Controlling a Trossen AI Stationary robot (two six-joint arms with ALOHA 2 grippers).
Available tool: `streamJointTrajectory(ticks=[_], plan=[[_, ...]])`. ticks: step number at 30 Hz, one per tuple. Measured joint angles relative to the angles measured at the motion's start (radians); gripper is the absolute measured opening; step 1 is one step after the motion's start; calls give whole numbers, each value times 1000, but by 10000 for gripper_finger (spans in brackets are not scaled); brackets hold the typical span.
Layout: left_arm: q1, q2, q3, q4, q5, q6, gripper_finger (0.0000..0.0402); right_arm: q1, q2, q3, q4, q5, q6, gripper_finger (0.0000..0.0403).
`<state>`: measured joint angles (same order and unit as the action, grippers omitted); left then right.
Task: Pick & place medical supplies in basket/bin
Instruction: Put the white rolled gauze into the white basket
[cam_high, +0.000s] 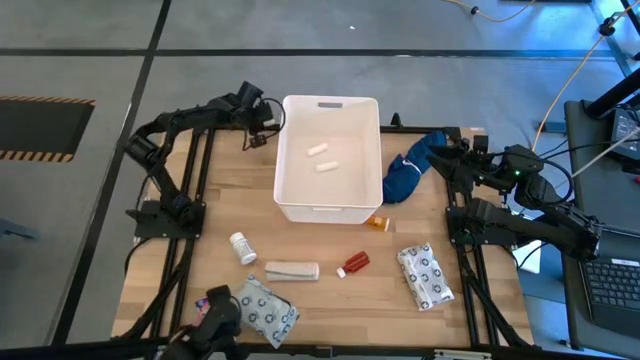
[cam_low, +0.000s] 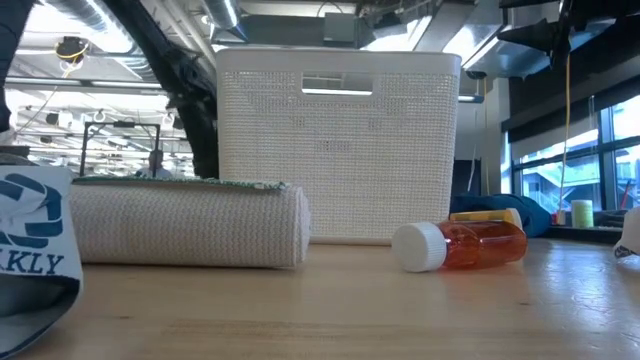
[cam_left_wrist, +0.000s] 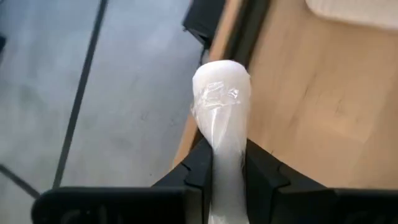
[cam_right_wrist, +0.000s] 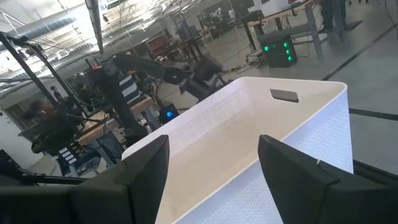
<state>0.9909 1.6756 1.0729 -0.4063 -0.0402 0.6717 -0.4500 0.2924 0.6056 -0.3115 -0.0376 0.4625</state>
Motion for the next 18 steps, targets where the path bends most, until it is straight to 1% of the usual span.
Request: streamJointTrajectory(ticks=[4,7,10,15,18], plan=[[0,-115,0,-18,-7,-100,55,0,0,0,0,0,0,248],[-1,-208,0,-16,-49,-168,55,0,0,0,0,0,-2,248],[0,-295,0,-7,-59,-242,55,0,0,0,0,1,-50,248],[-16,-396,0,-9,45,-371,55,0,0,0,0,2,-75,248],[-56,-430,1,-8,122,-410,55,0,0,0,0,1,-80,248]])
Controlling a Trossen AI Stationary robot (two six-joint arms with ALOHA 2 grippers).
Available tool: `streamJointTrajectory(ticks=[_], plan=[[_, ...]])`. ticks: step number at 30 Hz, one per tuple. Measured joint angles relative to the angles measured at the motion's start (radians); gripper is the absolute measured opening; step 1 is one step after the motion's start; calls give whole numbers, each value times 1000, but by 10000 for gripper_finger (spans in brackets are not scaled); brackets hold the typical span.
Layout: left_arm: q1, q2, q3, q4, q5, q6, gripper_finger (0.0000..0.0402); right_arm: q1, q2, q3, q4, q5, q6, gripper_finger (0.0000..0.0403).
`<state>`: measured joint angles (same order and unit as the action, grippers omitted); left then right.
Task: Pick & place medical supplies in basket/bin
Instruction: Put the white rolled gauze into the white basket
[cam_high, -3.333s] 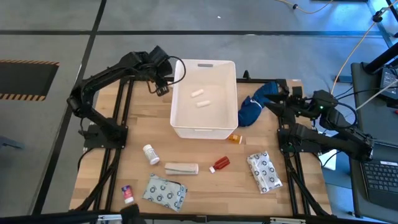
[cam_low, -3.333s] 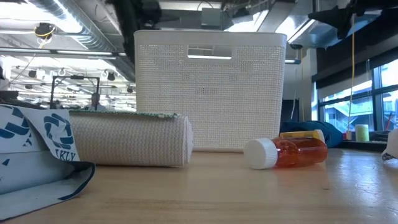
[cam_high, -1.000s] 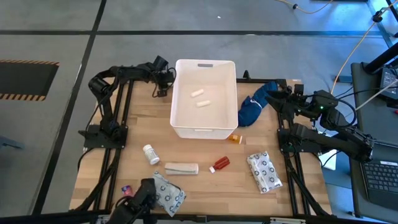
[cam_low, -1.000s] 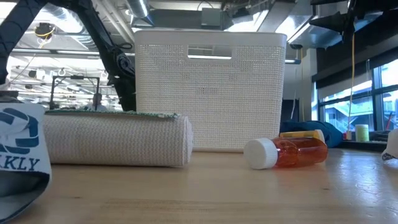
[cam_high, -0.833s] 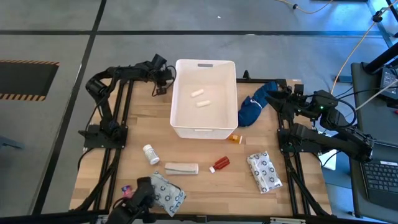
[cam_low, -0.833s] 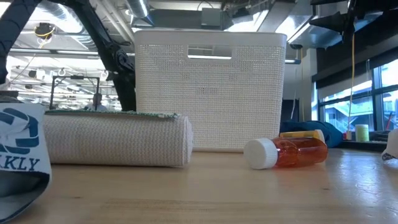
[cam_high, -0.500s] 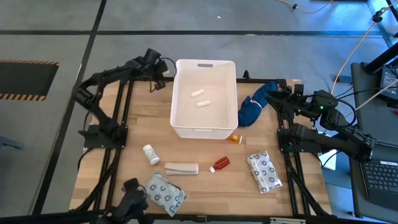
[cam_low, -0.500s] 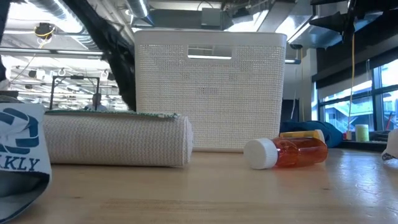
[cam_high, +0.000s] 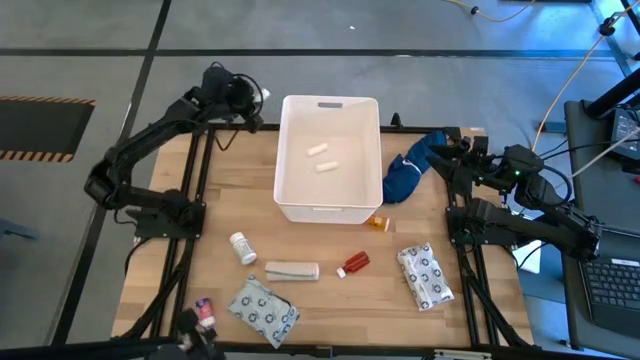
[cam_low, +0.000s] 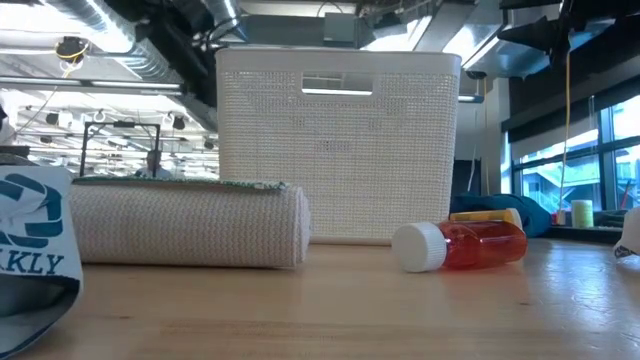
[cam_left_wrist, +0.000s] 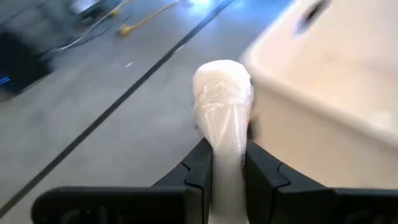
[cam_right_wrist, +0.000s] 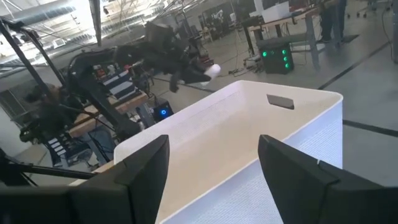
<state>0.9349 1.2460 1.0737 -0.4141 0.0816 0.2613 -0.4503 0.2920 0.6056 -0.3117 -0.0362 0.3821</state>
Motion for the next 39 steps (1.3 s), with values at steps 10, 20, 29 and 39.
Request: streamJointTrajectory(ticks=[10,20,29,39], plan=[[-229,-9,39,49,9,-93,55,0,0,0,0,-1,-51,248],[-356,-5,166,47,-16,-199,54,0,0,0,-3,1,-100,248],[-478,65,167,90,-114,-261,54,0,0,0,-5,-2,-100,248],[-564,97,167,159,-140,-390,54,0,0,0,-4,-1,-100,248]])
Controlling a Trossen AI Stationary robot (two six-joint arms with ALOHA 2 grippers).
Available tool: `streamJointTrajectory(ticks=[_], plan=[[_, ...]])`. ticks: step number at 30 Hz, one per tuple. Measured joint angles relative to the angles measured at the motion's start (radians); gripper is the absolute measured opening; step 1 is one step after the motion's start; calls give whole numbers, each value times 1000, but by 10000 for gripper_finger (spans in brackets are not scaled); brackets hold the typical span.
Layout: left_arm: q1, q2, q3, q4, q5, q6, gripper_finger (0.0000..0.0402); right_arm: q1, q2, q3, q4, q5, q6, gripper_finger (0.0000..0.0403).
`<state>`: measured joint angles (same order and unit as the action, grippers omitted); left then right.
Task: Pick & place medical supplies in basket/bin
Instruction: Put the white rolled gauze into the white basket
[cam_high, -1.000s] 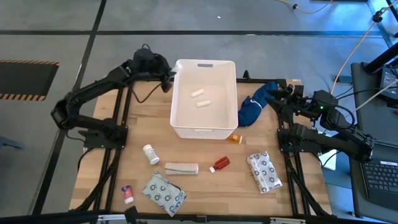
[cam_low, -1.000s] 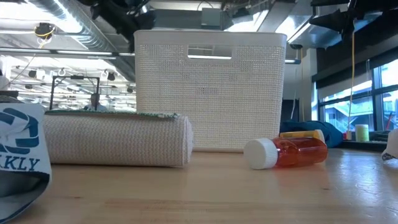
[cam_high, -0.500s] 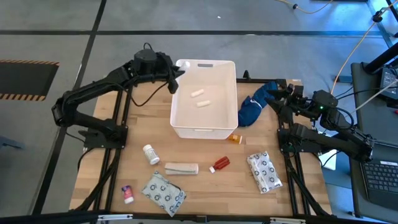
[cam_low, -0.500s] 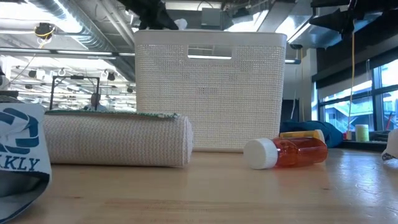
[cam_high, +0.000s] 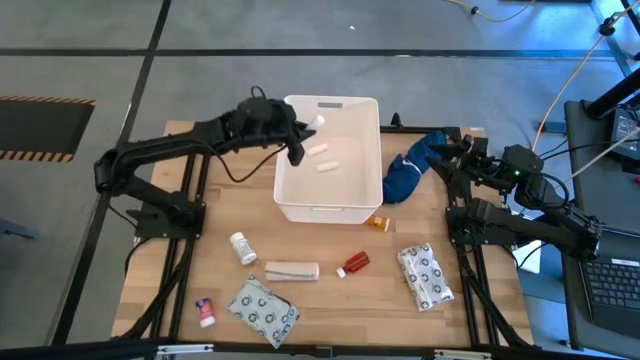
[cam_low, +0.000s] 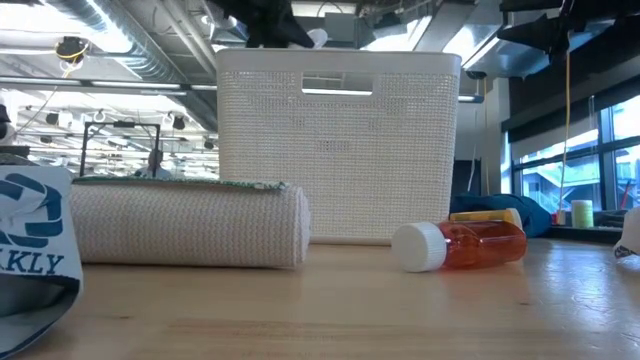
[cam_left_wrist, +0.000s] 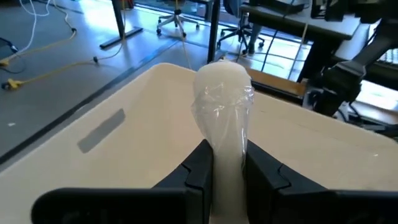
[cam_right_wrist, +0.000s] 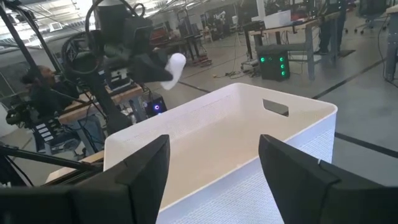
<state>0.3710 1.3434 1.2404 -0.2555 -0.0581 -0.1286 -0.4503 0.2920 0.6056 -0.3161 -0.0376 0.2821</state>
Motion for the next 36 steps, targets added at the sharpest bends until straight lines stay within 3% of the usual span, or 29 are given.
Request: streamJointTrajectory(ticks=[15,33,36], plan=[[-129,-5,0,73,-38,-50,54,0,0,0,0,0,0,248],[-136,-5,1,67,-31,-15,54,0,0,0,0,0,1,248],[-127,-1,50,-24,-31,-3,54,0,0,0,0,0,0,248]])
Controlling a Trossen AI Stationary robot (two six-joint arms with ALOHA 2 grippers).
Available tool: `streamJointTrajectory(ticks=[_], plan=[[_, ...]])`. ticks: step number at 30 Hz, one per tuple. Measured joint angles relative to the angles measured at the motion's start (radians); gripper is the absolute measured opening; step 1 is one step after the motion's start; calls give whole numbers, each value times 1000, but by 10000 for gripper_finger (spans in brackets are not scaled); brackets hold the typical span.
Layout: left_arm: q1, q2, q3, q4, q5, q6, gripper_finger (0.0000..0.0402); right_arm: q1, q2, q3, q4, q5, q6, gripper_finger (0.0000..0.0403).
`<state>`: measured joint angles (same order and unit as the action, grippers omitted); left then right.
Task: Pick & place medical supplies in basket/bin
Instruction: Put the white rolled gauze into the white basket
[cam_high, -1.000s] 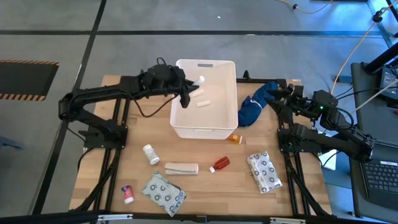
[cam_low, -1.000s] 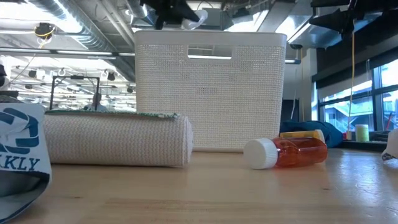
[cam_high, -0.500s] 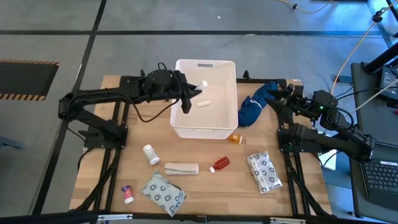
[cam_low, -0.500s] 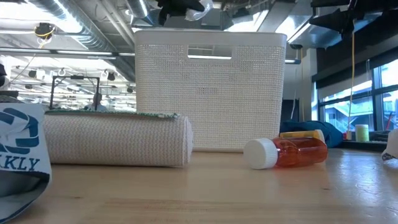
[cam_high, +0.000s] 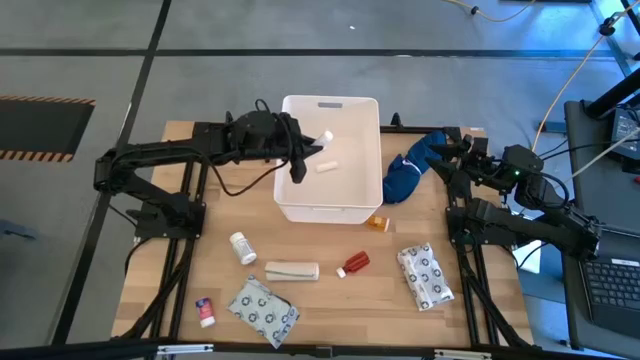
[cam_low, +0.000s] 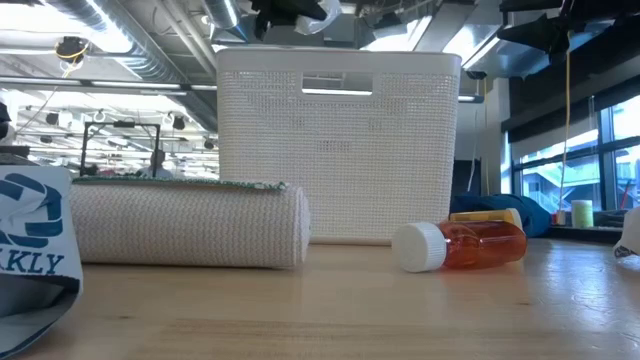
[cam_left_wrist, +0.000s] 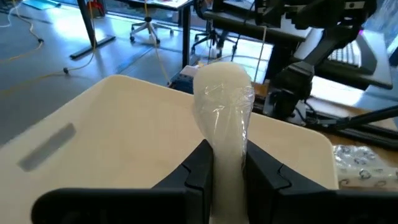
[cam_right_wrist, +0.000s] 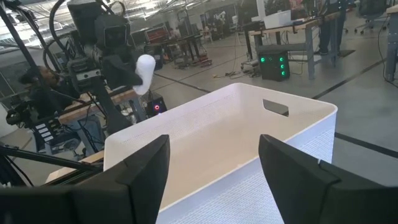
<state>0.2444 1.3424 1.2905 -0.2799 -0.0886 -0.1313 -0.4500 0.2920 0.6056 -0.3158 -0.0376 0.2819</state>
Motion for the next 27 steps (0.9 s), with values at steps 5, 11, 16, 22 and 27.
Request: streamJointTrajectory(ticks=[5,11,16,22,27], plan=[[57,40,166,-188,-20,61,54,0,0,0,0,0,0,248],[125,145,332,-397,19,155,54,0,0,0,0,0,1,248],[159,265,396,-548,62,221,54,0,0,0,0,0,1,248],[185,405,400,-629,63,242,54,0,0,0,0,0,1,248],[191,504,400,-663,59,256,54,0,0,0,0,0,1,248]])
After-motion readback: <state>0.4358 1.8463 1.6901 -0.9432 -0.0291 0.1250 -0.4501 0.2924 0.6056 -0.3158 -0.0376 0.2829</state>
